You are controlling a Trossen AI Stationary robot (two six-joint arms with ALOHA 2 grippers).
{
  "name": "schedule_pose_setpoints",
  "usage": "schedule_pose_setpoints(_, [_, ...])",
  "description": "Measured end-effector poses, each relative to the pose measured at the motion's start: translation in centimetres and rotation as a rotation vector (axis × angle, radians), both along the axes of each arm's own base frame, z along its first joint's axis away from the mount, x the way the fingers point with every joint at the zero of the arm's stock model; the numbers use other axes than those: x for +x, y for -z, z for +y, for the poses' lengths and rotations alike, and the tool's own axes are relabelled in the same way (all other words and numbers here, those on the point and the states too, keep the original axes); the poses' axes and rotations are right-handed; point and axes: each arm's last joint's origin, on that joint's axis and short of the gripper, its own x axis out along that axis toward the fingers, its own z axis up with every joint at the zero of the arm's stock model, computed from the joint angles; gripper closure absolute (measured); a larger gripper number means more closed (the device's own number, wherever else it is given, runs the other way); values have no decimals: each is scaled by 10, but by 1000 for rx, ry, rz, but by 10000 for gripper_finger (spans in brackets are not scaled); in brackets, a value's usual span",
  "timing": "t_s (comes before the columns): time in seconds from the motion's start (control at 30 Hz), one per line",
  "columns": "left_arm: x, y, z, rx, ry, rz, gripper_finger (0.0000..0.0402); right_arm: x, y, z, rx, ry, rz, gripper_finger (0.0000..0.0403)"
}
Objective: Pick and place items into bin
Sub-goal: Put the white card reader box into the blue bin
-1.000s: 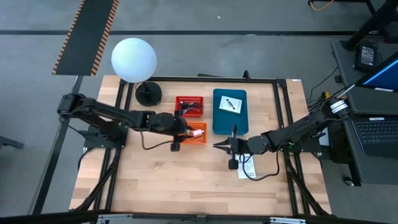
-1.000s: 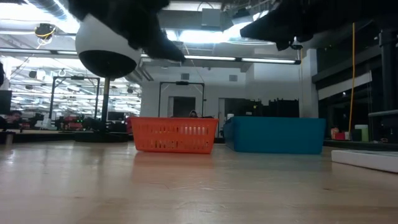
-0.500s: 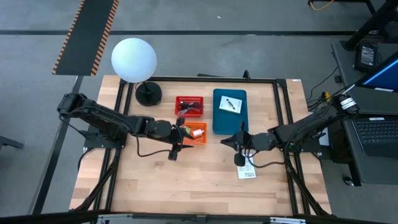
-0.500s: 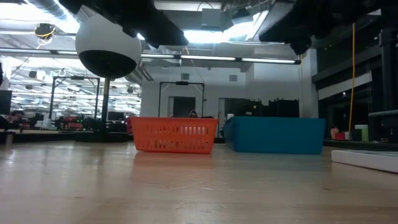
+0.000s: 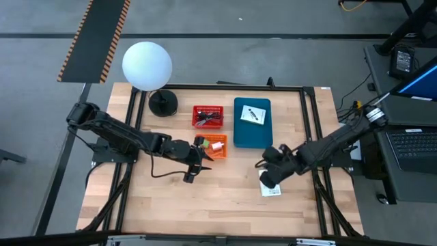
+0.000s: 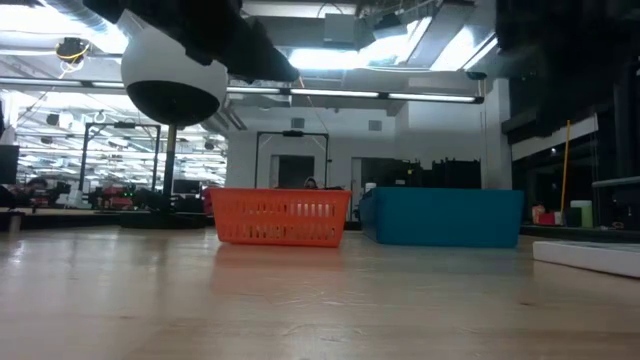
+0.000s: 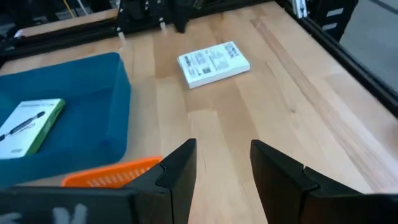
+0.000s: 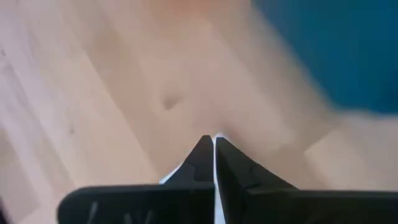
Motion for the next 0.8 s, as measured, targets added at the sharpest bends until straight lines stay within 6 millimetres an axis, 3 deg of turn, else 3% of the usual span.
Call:
schedule_pose_setpoints(0.3, [3, 2, -1, -14, -7, -9, 256, 2, 37, 22, 75, 53, 180, 403])
schedule_pose_setpoints(0.8, [0, 0, -16, -99, 3, -15, 256, 9, 78, 26, -41, 57, 349, 403])
